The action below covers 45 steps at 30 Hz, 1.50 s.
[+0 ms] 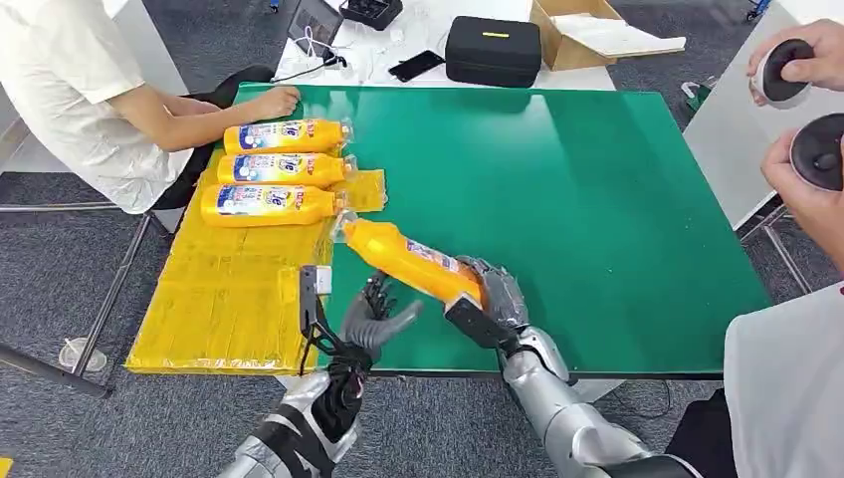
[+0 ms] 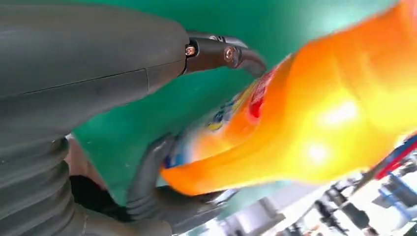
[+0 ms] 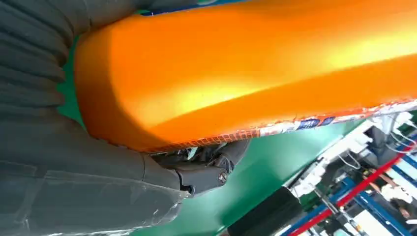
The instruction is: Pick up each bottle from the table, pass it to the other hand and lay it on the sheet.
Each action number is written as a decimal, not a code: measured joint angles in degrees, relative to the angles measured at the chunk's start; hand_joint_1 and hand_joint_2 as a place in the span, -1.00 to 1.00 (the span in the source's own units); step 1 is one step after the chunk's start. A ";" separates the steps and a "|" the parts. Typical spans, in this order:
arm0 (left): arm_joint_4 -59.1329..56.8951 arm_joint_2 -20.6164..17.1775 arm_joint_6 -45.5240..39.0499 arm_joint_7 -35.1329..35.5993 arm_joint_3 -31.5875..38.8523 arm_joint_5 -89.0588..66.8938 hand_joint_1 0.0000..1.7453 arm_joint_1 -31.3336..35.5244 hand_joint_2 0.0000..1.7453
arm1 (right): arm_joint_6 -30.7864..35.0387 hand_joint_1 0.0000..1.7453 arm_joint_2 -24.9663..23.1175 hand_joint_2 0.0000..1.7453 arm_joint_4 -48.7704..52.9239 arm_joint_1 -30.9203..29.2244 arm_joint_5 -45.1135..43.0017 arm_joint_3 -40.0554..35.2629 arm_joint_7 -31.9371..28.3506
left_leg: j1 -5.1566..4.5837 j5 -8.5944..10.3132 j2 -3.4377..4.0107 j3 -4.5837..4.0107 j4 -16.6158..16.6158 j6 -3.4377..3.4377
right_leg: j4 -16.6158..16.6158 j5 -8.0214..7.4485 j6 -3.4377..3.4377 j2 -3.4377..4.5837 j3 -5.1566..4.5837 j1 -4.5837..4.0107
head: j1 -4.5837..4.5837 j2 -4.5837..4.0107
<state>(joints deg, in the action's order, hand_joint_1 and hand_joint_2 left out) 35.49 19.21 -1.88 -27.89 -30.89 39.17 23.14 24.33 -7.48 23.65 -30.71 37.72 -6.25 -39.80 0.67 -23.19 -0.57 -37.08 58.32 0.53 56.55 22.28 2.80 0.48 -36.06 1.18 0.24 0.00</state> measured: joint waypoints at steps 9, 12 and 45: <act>1.25 0.00 -1.01 0.31 2.72 1.01 -1.00 0.05 1.00 | -0.24 1.00 -0.46 1.00 1.22 0.35 -1.86 -2.23 -0.17 | 0.00 0.00 -0.01 -0.02 0.00 0.00 | 0.00 0.00 0.00 0.00 -0.02 0.00 | 0.00 0.00; 1.46 0.02 -1.99 -0.68 3.17 1.18 -1.00 0.03 1.00 | -0.24 1.00 -0.48 1.00 1.42 0.38 -2.44 -2.62 -0.17 | 0.00 0.00 -0.01 -0.03 0.00 0.00 | 0.00 0.00 0.00 0.00 -0.03 0.00 | 0.00 0.00; 8.57 0.66 7.06 0.70 3.61 10.75 -1.00 -1.62 1.00 | -1.64 0.96 -1.97 1.00 12.96 4.73 -18.84 -19.78 -0.24 | 0.00 0.00 0.01 -0.08 0.00 0.00 | 0.00 0.01 -0.01 0.00 -0.12 0.00 | 0.02 0.00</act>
<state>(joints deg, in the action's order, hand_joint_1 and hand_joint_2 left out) 44.06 19.87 5.18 -27.19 -27.28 49.92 21.52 22.69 -9.44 36.61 -25.99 18.88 -26.03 -40.04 0.67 -23.19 -0.56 -37.16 58.32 0.53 56.55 22.28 2.79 0.49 -36.18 1.18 0.26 0.00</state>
